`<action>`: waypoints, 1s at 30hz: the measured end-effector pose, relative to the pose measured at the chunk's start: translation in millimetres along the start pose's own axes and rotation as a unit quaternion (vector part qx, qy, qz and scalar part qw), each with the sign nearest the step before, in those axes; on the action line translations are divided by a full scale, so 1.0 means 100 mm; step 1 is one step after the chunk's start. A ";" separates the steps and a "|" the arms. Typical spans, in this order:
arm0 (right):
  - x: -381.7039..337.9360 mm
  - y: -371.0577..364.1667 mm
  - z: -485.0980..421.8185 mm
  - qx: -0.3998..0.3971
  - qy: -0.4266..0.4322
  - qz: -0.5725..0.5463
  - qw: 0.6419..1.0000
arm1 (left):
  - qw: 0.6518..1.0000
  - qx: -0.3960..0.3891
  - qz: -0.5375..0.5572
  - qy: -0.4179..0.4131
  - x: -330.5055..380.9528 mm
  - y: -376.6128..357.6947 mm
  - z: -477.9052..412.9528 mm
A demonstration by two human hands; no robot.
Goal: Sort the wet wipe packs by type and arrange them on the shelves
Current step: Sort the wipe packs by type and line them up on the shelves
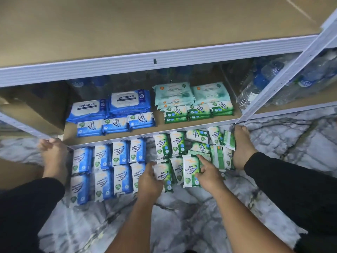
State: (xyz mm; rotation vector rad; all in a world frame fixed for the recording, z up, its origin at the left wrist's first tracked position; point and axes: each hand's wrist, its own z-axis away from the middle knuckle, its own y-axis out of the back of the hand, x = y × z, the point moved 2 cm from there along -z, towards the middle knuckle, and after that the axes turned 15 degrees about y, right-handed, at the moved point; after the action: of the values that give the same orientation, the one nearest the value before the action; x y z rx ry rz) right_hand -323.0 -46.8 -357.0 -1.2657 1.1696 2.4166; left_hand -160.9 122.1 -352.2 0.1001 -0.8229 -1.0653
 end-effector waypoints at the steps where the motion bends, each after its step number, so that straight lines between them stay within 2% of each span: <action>1: 0.02 -0.05 -0.05 -0.008 0.002 0.004 1.000 | 1.000 0.000 0.002 0.009 0.00 -0.03 -0.06; 11: 0.18 -0.55 -0.51 -0.088 -0.011 0.086 0.992 | 0.999 0.021 0.008 0.043 -0.04 -0.25 -0.66; 20: 0.27 -0.89 -0.50 -0.010 -0.030 0.082 0.996 | 0.998 0.050 -0.045 0.006 -0.08 -0.38 -0.79; 30: 0.37 -0.98 -0.36 0.039 -0.111 0.037 0.992 | 0.998 0.039 -0.047 0.004 -0.08 -0.45 -0.75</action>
State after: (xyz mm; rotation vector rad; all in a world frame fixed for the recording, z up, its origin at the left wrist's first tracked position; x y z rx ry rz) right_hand -278.0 -13.2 -452.1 -0.9186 1.2514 2.4611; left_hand -147.7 82.5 -429.8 0.2113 -0.8603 -1.1210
